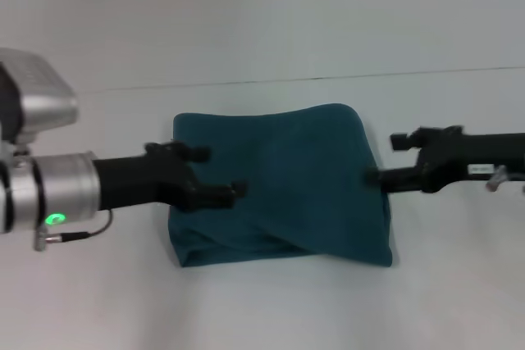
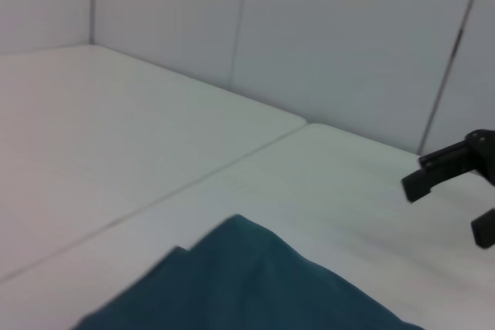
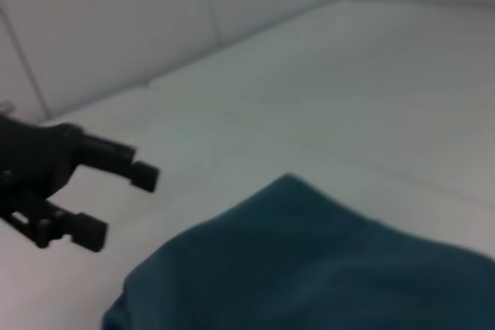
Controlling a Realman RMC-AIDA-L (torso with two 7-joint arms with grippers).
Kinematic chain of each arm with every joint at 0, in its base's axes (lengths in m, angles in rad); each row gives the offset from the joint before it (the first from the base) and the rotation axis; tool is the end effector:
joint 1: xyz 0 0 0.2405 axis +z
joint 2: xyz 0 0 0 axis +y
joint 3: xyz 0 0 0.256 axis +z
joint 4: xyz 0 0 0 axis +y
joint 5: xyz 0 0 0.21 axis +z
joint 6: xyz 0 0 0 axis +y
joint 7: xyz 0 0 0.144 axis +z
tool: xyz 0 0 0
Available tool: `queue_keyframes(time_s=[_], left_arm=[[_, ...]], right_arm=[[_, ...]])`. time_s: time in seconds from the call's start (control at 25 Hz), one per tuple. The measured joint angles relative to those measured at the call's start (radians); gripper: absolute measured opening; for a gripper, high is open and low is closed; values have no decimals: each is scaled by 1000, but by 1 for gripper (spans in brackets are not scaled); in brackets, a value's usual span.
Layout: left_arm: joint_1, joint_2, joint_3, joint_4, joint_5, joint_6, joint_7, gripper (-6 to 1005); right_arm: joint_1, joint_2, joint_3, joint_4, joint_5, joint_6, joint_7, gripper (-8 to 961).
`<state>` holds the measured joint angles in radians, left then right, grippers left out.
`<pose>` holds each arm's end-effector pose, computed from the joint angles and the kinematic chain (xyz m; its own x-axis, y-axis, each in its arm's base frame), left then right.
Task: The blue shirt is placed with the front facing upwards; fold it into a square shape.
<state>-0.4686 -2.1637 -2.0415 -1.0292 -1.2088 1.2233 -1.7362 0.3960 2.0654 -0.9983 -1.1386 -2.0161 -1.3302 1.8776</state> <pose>-0.2016 0.3635 -0.0195 0.8402 0.3433 0.4197 0.4807 -0.8298 -0.2835 0.2455 0.3559 0.0448 0.8126 -0.4460 -0.3752 -0.5704 -0.7410 -0.3545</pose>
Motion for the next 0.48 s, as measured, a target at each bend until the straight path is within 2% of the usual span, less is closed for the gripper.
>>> queue_keyframes(time_s=[0.08,0.16,0.48], left_arm=[[-35,2,1,50,11,-4,-2,894],[-57,4,0,78,21,-6,-2,894],[-69,4,3,78,43,-19,0,891]], right_arm=[[32,9,-4,-2,-80,-9,34,947],[50,18,-7,-3,-131,-10,46,947],[58,22,-20,-5,-139,-4,48,947]])
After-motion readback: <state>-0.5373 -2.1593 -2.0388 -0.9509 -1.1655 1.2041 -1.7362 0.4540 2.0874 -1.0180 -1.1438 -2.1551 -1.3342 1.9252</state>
